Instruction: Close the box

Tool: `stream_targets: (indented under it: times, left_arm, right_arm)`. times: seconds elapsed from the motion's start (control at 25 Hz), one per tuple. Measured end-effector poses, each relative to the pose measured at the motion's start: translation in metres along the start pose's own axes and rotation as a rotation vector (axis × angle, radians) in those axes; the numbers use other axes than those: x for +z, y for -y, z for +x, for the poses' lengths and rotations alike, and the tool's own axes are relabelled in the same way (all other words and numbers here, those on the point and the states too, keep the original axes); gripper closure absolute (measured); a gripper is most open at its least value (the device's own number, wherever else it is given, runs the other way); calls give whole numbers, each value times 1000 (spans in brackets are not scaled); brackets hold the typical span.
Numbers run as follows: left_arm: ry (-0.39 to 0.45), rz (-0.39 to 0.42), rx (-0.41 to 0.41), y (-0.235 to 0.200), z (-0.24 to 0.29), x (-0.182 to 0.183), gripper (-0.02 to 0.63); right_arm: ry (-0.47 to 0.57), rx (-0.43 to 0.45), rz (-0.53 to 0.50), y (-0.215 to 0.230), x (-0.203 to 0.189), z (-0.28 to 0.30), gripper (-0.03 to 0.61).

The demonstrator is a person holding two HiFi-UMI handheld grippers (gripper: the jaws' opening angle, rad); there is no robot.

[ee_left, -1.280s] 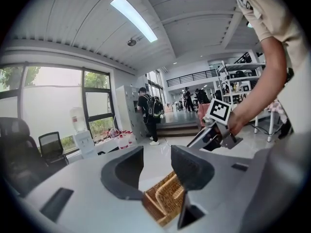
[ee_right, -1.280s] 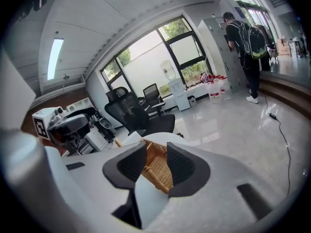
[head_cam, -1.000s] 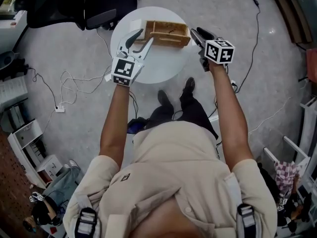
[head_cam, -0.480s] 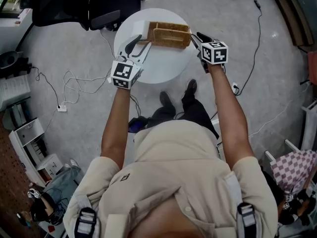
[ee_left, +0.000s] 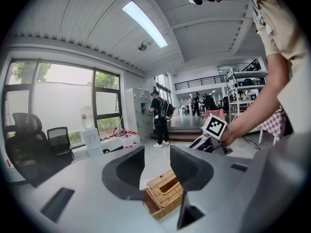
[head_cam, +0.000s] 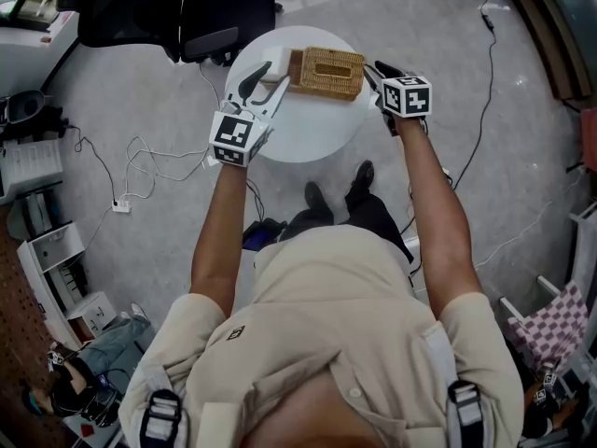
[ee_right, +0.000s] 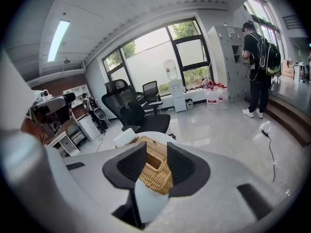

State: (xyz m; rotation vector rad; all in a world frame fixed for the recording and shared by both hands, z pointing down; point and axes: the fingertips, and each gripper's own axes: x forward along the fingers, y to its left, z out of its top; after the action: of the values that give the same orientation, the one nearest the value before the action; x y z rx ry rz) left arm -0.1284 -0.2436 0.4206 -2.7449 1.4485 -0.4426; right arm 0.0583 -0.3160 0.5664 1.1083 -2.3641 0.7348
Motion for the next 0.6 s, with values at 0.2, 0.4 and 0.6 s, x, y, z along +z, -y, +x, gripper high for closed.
stream_targets:
  times: [0.2, 0.4, 0.6]
  left_arm:
    - [46, 8, -2, -1, -11, 37, 454]
    - [83, -29, -4, 4, -28, 83, 463]
    - [155, -65, -11, 4, -54, 118, 516]
  right_arm:
    - [96, 23, -42, -23, 46, -26, 461]
    - [249, 55, -119, -61, 109, -80, 520]
    - [403, 84, -232, -111, 162, -145, 583]
